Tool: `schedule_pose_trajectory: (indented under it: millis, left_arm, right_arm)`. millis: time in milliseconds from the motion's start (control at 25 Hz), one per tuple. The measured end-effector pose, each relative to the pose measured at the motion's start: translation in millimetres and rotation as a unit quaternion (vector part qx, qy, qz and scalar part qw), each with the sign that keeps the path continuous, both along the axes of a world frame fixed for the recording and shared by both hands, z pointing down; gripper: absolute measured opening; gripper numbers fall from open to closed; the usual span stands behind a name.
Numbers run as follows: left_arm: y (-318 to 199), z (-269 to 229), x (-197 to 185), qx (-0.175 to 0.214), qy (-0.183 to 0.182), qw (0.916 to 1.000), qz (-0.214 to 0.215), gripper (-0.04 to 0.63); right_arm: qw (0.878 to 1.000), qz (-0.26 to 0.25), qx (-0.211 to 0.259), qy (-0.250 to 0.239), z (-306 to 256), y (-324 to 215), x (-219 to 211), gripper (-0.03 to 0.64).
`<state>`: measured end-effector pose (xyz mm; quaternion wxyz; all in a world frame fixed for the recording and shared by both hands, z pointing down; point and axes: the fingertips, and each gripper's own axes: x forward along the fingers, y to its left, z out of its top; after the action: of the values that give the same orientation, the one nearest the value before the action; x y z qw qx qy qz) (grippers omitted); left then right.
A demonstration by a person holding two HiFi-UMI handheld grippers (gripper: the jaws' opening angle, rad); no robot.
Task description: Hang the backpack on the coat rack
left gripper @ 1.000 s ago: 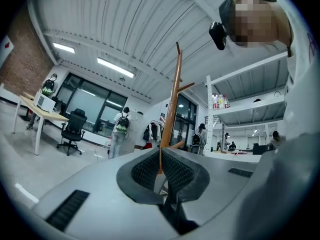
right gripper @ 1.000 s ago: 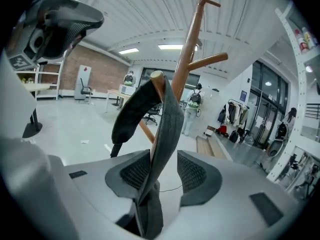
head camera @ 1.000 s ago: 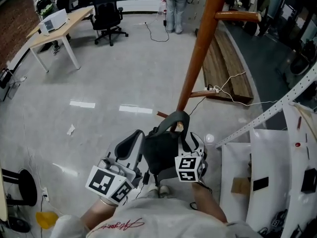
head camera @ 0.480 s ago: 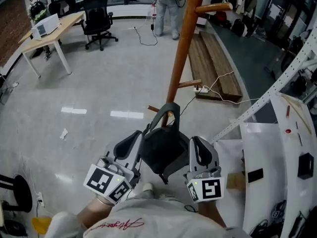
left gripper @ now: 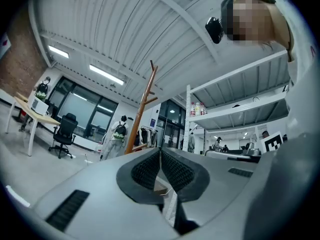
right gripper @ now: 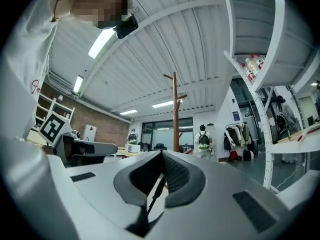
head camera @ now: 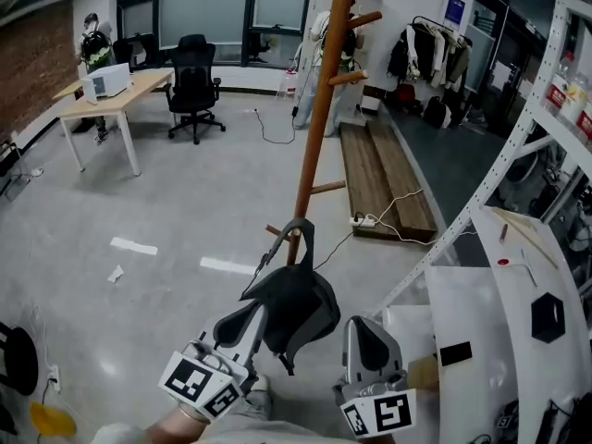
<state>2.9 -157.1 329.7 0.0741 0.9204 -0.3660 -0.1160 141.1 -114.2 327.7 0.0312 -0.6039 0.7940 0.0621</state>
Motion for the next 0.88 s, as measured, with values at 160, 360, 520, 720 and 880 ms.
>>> schedule_pose_trajectory:
  millis: [160,360,520,720,880]
  left_arm:
    - [52.5,14.4,-2.9,-0.016,-0.003,0.9998,-0.009,0.021]
    - [95.9,15.8,-6.0,-0.019,-0.005,0.9996,-0.020,0.021]
    - [118.7,10.9,-9.2,-0.013,-0.004,0.9997,-0.018,0.021]
    - [137.0,6.1,-10.3,-0.014,-0.007,0.9999,0.002,0.021]
    - [146.5,3.4,-17.5,-0.013,-0.014,0.9997,0.014,0.021]
  right_arm:
    - [1.000,-0.004,-0.009,0.012,5.4,48.5,-2.4,0.018]
    - [1.000,-0.008,-0.016,0.014,6.8,92.7,0.3,0.017]
    - [1.000,-0.016,-0.014,0.016,2.0,114.9,-4.3,0.017]
    - [0.999,-0.027,-0.018,0.025,-0.9,127.9,-17.7,0.017]
    - [0.999,-0.034,-0.020,0.028,-2.5,132.5,-34.1,0.017]
